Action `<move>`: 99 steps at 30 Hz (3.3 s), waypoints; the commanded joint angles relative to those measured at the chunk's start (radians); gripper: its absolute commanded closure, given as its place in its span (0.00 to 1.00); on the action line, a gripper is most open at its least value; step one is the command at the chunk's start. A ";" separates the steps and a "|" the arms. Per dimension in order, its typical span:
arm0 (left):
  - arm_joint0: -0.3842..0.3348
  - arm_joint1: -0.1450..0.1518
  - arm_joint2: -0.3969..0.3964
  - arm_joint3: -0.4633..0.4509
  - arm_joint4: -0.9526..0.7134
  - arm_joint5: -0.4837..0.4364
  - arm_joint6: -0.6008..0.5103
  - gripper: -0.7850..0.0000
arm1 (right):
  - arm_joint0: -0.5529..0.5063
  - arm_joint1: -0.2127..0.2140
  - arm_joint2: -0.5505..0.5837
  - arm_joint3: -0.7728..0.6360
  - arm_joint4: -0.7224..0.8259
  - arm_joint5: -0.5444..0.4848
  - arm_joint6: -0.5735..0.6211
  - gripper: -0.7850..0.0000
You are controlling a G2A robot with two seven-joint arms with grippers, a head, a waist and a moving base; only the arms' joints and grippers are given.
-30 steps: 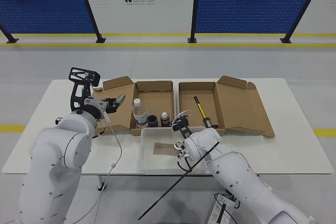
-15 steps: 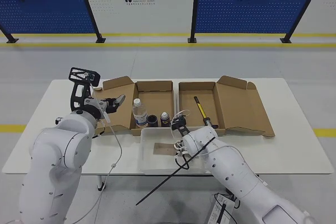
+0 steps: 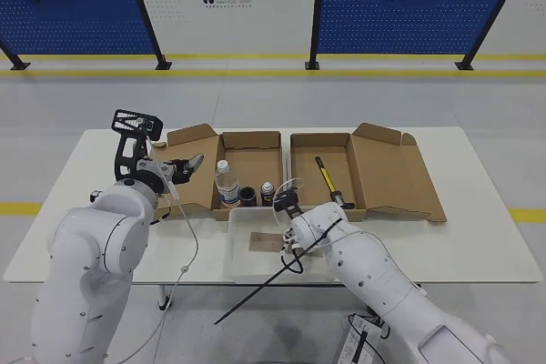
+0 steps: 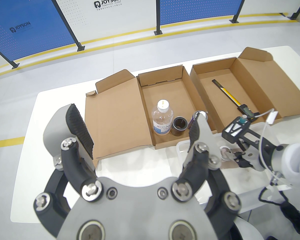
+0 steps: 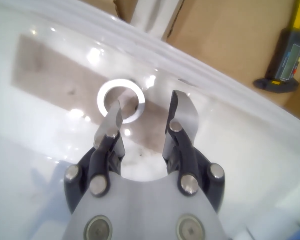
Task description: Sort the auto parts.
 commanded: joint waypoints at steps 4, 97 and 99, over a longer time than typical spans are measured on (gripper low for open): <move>0.000 0.000 0.000 0.000 0.000 0.000 0.000 0.00 | 0.001 -0.006 -0.001 0.008 0.000 -0.005 0.006 0.47; 0.000 0.000 0.000 0.000 0.000 0.000 0.000 0.00 | -0.356 0.074 0.580 -0.342 0.895 -0.518 -0.074 1.00; 0.000 0.000 0.000 0.000 0.000 0.000 0.000 0.00 | -0.361 0.078 0.584 -0.336 0.930 -0.536 -0.071 1.00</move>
